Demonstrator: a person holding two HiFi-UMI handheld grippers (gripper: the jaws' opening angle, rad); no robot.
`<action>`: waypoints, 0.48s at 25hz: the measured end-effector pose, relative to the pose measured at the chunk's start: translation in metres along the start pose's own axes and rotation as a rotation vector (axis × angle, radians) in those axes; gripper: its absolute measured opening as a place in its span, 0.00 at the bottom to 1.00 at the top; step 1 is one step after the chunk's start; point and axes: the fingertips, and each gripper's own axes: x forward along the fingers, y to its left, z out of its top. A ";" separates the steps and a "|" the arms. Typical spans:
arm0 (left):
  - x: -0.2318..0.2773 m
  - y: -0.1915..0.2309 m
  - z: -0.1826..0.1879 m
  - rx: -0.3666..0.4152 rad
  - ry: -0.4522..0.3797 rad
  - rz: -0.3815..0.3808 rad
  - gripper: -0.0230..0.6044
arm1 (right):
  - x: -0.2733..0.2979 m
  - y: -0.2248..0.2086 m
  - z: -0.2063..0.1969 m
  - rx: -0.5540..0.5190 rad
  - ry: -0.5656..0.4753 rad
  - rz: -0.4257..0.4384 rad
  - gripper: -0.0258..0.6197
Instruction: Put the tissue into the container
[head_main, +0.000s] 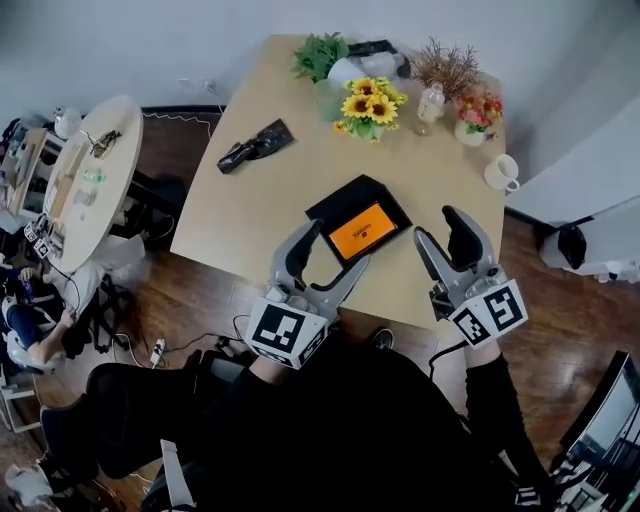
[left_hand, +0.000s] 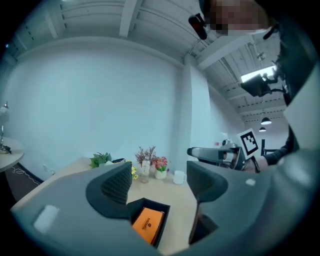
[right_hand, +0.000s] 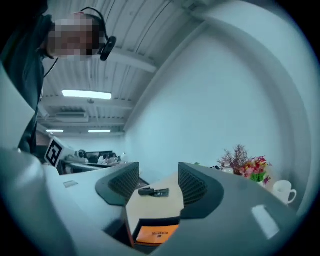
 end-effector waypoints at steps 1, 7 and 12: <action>-0.002 0.000 0.005 -0.002 -0.023 0.020 0.56 | -0.008 -0.002 0.007 0.029 -0.028 -0.021 0.42; -0.017 -0.018 0.024 -0.001 -0.133 0.059 0.21 | -0.051 -0.007 0.029 0.085 -0.104 -0.118 0.12; -0.021 -0.042 0.022 0.041 -0.151 0.054 0.09 | -0.071 -0.001 0.029 0.015 -0.103 -0.156 0.04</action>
